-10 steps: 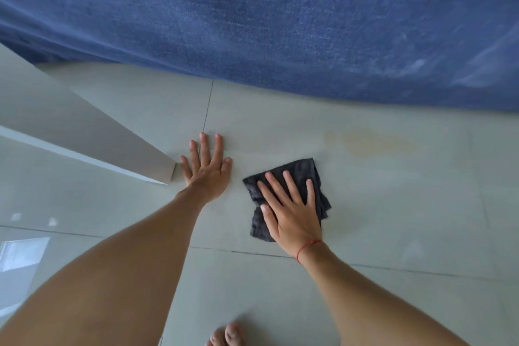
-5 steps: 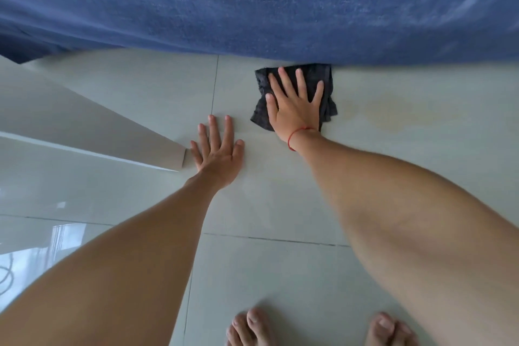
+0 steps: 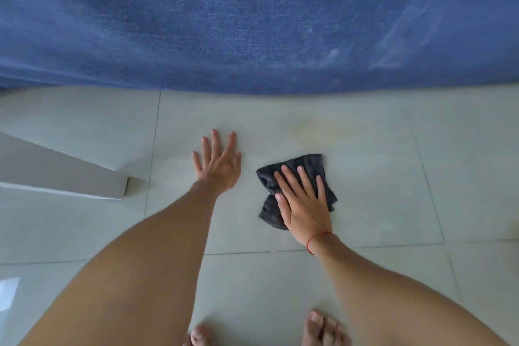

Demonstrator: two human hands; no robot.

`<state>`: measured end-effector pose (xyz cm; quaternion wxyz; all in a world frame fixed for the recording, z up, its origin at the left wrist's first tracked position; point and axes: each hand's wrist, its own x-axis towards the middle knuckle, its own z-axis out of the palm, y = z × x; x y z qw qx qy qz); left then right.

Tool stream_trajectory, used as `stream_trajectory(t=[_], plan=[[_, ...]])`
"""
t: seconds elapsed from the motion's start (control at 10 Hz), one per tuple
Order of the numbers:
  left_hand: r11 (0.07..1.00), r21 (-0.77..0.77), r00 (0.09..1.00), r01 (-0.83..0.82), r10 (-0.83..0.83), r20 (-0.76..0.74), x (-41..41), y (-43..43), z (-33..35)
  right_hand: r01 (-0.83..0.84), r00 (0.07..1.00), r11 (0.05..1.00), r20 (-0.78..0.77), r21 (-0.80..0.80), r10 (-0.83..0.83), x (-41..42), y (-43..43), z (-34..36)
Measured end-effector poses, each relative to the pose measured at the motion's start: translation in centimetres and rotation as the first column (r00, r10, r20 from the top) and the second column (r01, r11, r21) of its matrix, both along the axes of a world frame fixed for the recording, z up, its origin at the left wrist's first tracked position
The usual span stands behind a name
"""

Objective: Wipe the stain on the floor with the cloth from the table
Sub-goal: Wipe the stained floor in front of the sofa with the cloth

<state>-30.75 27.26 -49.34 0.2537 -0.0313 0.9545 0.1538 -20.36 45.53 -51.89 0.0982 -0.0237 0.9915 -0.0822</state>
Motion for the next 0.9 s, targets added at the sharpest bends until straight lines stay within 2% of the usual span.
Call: stream_trajectory(t=[0.2, 0.3, 0.4, 0.6, 0.7, 0.8, 0.9], plan=[[0.999, -0.011, 0.997, -0.044, 0.045, 0.057, 0.1, 0.5, -1.1, 0.042, 0.997, 0.999, 0.064, -0.014, -0.041, -8.1, 0.4, 0.1], [0.999, -0.011, 0.997, -0.044, 0.045, 0.07, 0.0, 0.5, -1.2, 0.183, 0.982, 0.982, 0.055, -0.053, -0.18, -14.4, -0.4, 0.0], [0.999, -0.015, 0.997, -0.038, 0.039, 0.065, -0.1, 0.4, -1.5, 0.266, 0.964, 0.961, 0.036, -0.071, -0.264, -17.2, -1.3, -0.5], [0.999, -0.014, 0.997, -0.046, 0.047, 0.061, 0.1, 0.4, -1.4, 0.229, 0.973, 0.971, -0.02, -0.069, -0.231, -13.1, -0.5, -0.7], [0.997, -0.024, 0.996, -0.067, 0.069, 0.064, 0.2, 0.7, -0.9, 0.26, 0.962, 0.962, -0.062, -0.085, -0.265, -6.2, -0.5, -0.6], [0.995, -0.052, 0.996, -0.09, 0.091, 0.021, 0.3, 2.0, 0.0, 0.287, 0.957, 0.954, -0.015, -0.091, -0.289, -0.3, -0.4, -0.3], [1.0, -0.03, 1.0, -0.009, 0.009, -0.018, 0.2, 4.3, 0.4, 0.303, 0.953, 0.95, 0.025, -0.073, -0.302, 1.9, 1.1, 0.1]])
